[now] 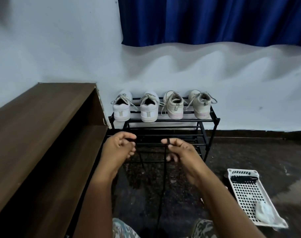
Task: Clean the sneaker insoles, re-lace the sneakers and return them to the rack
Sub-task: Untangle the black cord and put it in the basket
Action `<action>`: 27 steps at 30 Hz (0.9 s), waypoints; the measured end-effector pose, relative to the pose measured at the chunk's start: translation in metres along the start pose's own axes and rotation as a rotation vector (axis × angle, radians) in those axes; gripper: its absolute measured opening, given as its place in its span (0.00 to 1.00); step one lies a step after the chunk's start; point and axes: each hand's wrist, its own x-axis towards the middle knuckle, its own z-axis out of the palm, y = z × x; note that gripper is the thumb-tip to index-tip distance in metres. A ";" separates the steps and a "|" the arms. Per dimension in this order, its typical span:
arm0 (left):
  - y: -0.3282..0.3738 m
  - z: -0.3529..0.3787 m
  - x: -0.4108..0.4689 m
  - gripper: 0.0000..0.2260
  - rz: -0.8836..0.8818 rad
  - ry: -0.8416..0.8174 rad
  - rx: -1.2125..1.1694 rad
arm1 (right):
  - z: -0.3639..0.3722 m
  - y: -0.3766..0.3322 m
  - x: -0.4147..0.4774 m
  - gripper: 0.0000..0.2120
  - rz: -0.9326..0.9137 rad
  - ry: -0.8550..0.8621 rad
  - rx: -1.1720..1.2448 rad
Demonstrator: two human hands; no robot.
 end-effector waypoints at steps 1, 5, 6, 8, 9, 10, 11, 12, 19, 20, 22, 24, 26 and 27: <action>0.002 -0.005 0.000 0.10 0.017 0.056 -0.034 | -0.004 0.002 0.002 0.11 0.022 -0.009 -0.027; 0.013 -0.028 -0.001 0.13 0.095 0.132 -0.290 | -0.019 0.022 0.017 0.06 0.025 0.051 -0.632; 0.015 -0.031 -0.002 0.13 0.122 0.113 -0.316 | -0.020 0.025 0.020 0.07 0.034 0.056 -0.901; 0.019 -0.031 -0.005 0.11 0.166 0.069 -0.314 | -0.017 0.026 0.021 0.15 0.086 0.073 -1.297; 0.021 -0.029 -0.007 0.11 0.180 0.038 -0.311 | -0.013 0.027 0.021 0.21 0.066 0.073 -1.399; 0.022 -0.027 -0.008 0.10 0.193 -0.001 -0.312 | -0.008 0.026 0.022 0.26 -0.008 0.060 -1.433; 0.024 -0.023 -0.009 0.09 0.204 -0.046 -0.320 | -0.002 0.024 0.020 0.30 -0.135 0.024 -1.375; 0.025 -0.019 -0.009 0.08 0.212 -0.097 -0.318 | 0.006 0.024 0.020 0.31 -0.271 -0.047 -1.207; 0.025 0.001 -0.006 0.09 0.223 -0.255 -0.165 | 0.047 0.024 0.016 0.11 -0.355 -0.298 -0.021; 0.026 0.000 -0.005 0.10 0.248 -0.203 -0.185 | 0.044 0.022 0.018 0.09 -0.346 -0.278 0.000; 0.028 -0.009 -0.001 0.13 0.301 -0.077 -0.283 | 0.034 0.019 0.022 0.10 -0.330 -0.252 0.031; 0.030 -0.019 0.003 0.14 0.329 0.028 -0.452 | 0.024 0.018 0.025 0.12 -0.302 -0.241 0.035; 0.032 -0.032 0.005 0.12 0.357 0.124 -0.624 | 0.016 0.019 0.027 0.13 -0.273 -0.239 -0.002; 0.030 -0.042 0.006 0.12 0.369 0.161 -0.738 | 0.011 0.019 0.028 0.13 -0.261 -0.248 -0.025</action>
